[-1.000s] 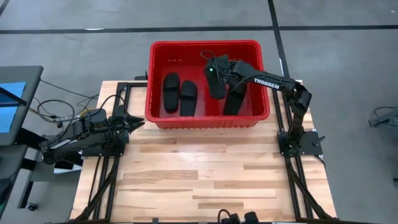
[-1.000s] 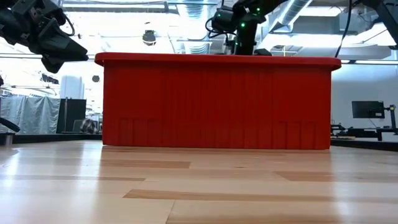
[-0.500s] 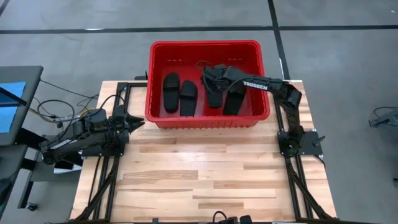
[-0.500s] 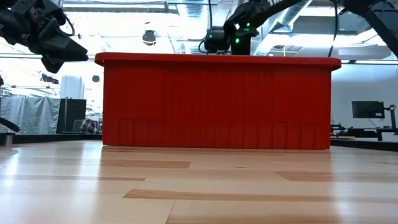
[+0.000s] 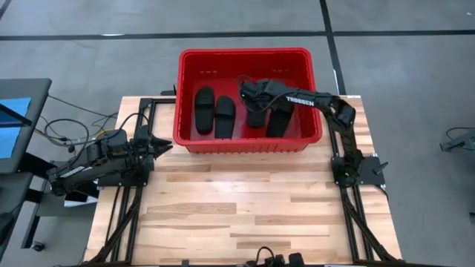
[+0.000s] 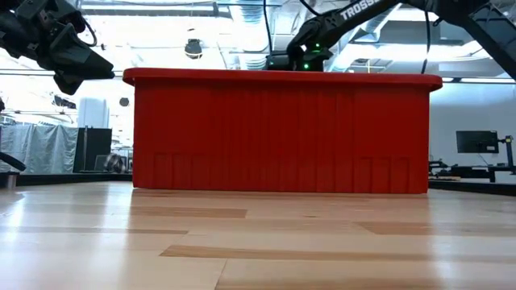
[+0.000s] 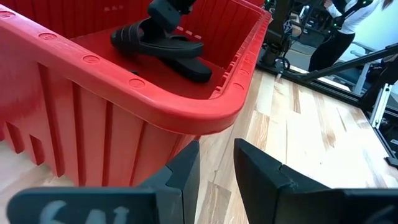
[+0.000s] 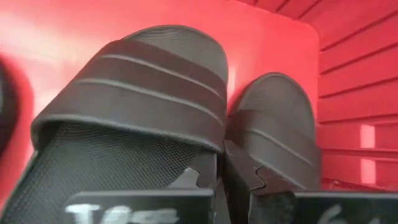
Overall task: Pick and place slides into bin
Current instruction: Put the black slipper into the red bin
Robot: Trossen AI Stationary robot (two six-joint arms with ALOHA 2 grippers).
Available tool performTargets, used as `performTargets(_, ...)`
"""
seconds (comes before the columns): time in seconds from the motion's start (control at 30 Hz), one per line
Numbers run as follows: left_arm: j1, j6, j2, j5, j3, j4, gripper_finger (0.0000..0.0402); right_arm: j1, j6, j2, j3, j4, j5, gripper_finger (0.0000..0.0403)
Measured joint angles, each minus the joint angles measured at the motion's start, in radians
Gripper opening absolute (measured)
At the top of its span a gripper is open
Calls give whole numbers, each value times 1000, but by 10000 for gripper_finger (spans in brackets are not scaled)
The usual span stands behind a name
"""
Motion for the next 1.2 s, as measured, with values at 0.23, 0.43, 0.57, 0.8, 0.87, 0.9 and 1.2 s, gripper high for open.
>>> performTargets(0.23,0,0,0,0,0,0,89,-20,-26,-3,0,-26,1,0)
performTargets(0.43,0,0,0,0,0,0,89,-25,-29,-3,0,-25,3,0)
performTargets(0.57,0,0,0,0,0,0,89,-30,-36,-2,0,-25,1,0)
performTargets(0.8,0,0,0,0,0,0,89,-30,-58,-2,0,-13,-16,3)
performTargets(0.87,0,0,0,0,0,0,89,-30,-75,-2,0,-12,-20,12)
performTargets(0.9,0,0,0,0,0,0,89,-30,-83,-2,0,-9,-23,17)
performTargets(1.2,0,0,0,0,0,0,89,-30,-87,-1,0,4,-25,50)
